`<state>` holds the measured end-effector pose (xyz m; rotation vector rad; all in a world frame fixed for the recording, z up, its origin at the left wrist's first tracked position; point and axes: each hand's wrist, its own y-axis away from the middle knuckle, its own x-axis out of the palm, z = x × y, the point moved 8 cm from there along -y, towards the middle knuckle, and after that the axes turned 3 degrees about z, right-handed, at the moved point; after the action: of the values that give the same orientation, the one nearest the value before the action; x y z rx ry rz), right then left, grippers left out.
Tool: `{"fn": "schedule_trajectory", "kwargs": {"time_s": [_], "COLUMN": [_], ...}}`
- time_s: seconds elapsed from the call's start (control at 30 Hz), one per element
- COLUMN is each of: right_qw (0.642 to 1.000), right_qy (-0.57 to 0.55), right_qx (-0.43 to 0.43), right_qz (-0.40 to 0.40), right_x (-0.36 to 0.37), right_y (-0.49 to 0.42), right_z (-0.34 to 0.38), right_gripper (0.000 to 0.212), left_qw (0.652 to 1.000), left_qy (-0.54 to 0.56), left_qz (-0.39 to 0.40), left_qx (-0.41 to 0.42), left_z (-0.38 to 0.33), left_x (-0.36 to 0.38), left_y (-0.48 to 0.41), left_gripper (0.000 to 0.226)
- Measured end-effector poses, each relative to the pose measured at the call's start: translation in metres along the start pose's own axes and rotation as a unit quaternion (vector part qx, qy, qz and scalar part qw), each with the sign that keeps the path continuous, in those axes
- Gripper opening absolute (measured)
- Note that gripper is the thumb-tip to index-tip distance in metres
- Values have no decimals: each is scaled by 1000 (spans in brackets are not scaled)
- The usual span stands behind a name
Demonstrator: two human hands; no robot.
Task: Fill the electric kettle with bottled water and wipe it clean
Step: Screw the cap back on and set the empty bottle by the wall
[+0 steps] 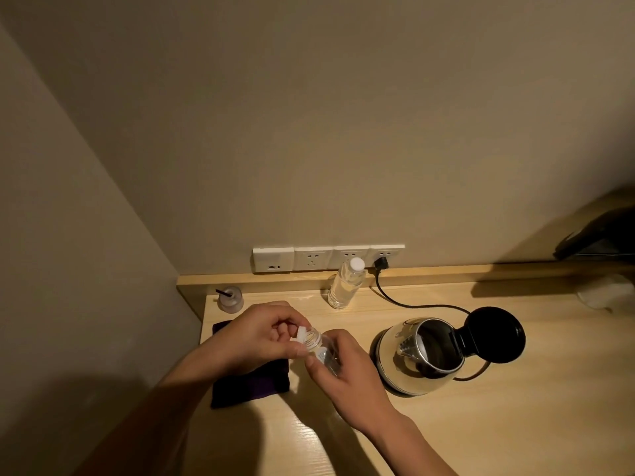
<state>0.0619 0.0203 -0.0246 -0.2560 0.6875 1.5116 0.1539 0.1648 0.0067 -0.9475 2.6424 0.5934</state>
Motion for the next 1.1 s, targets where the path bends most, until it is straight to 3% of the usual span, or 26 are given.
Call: {"fn": "schedule_trajectory", "kwargs": {"time_s": [0.2,0.33,0.47,0.67,0.87,1.03,1.1], "right_qw": [999,997,995,998,987,990,992], "right_qy": [28,71,73,-22,-159,-102,-74], "right_qx": [-1,-2,6,24,-14,3,10], "right_qz": [-21,-30,-65,-56,-17,-95,-106], "right_x": [-7,-7,-6,-6,-5,-17,-19], "right_y": [0,1,1,-3,-6,-8,-9], "right_z": [-1,-1,-1,-3,8,10,13], "right_gripper": [50,66,67,53,40,44,47], "left_qw": [997,995,989,990,987,986,980], "left_qy": [51,-43,-84,-110,-102,-103,-119], "left_qz": [-58,-94,-121,-55,-25,-123,-159], "left_qx": [10,7,15,69,122,33,31], "left_z": [-7,-14,-25,-39,-59,-60,-64], "left_x": [15,18,16,15,-1,-11,-12], "left_y": [3,1,2,0,0,-8,-12], "left_gripper": [22,17,21,31,32,18,24]}}
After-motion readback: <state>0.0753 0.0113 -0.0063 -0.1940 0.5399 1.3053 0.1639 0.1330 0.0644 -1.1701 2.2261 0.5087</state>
